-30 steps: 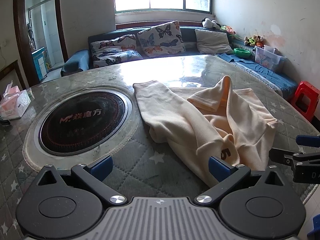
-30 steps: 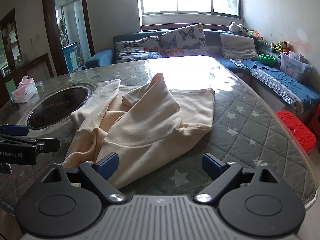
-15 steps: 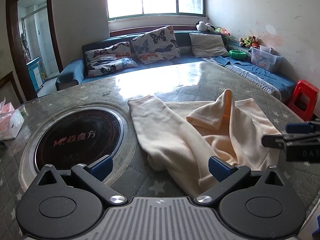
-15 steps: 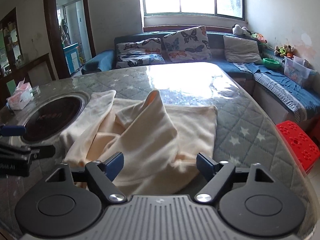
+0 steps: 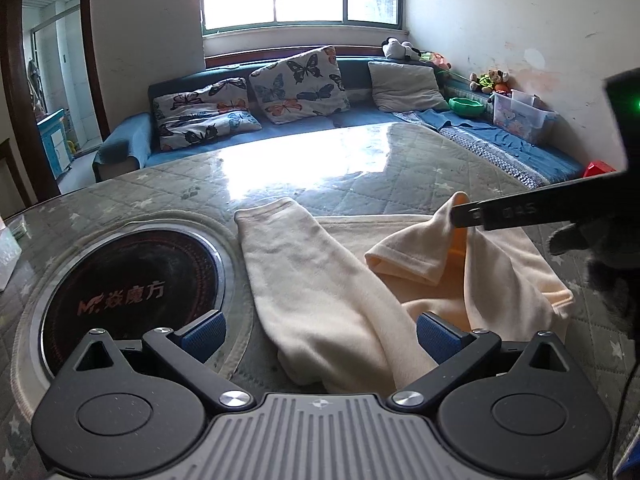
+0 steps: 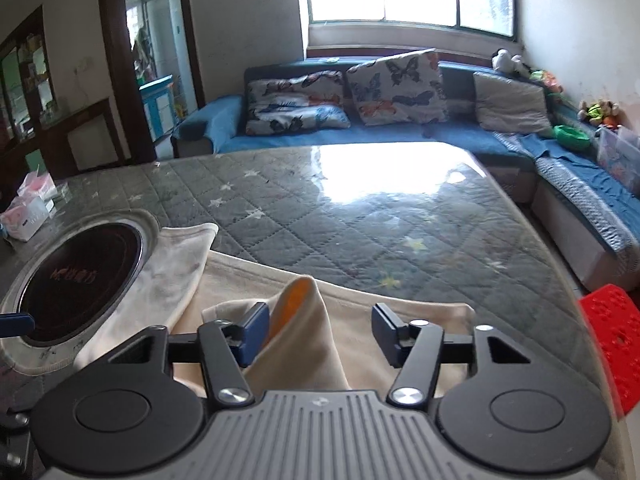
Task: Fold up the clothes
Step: 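Grasp a sweatshirt edge with the right tool while the left tool grasps another edge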
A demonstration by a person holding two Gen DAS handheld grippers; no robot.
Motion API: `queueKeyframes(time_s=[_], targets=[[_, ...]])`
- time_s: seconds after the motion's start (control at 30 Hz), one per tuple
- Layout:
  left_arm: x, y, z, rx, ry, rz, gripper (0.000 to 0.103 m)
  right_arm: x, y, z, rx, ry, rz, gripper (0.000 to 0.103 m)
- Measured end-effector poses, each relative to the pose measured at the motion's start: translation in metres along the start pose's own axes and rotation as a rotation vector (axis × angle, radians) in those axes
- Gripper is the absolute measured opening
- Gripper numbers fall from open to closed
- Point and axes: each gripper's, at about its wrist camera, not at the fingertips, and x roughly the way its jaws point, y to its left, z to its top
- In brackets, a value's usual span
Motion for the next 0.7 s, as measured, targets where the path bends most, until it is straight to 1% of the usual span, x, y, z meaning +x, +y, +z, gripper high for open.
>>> queueKeyframes(time_s=[0.07,0.1,0.13,0.17,0.2,0.23,0.27,0.33,0.4,0.5,0.6,0.7], targets=[[0.004,-0.001,0.004,0.001,0.001,-0.014,0.102,0.012,0.0,0.002,-0.008,0.024,0.009,0.05],[0.006,-0.002,0.006,0.003,0.0,-0.022,0.102,0.017,0.0,0.002,-0.009,0.036,0.016,0.046],[0.008,-0.004,0.008,0.008,-0.002,-0.029,0.102,0.023,-0.001,0.002,-0.007,0.049,0.029,0.039],[0.011,-0.005,0.01,0.012,-0.004,-0.036,0.102,0.027,-0.002,0.001,-0.003,0.058,0.039,0.037],[0.014,-0.007,0.011,0.018,-0.003,-0.04,0.099,0.03,-0.002,0.0,0.004,0.063,0.045,0.029],[0.017,-0.009,0.012,0.023,-0.001,-0.043,0.097,0.032,-0.004,-0.002,0.014,0.065,0.055,0.018],[0.021,-0.011,0.014,0.026,0.005,-0.048,0.097,0.031,-0.006,-0.003,0.021,0.061,0.057,0.015],[0.029,-0.013,0.016,0.027,0.016,-0.054,0.092,0.027,-0.009,-0.004,0.029,0.044,0.05,0.008],[0.037,-0.014,0.018,0.028,0.028,-0.057,0.089,0.02,-0.012,-0.005,0.038,0.025,0.039,0.006],[0.047,-0.015,0.018,0.037,0.042,-0.048,0.086,-0.005,-0.02,-0.008,0.052,-0.034,-0.008,0.005],[0.053,-0.016,0.018,0.049,0.049,-0.046,0.083,-0.041,-0.03,-0.016,0.071,-0.108,-0.067,0.004],[0.056,-0.014,0.017,0.054,0.049,-0.043,0.083,-0.085,-0.044,-0.031,0.11,-0.172,-0.143,0.004]])
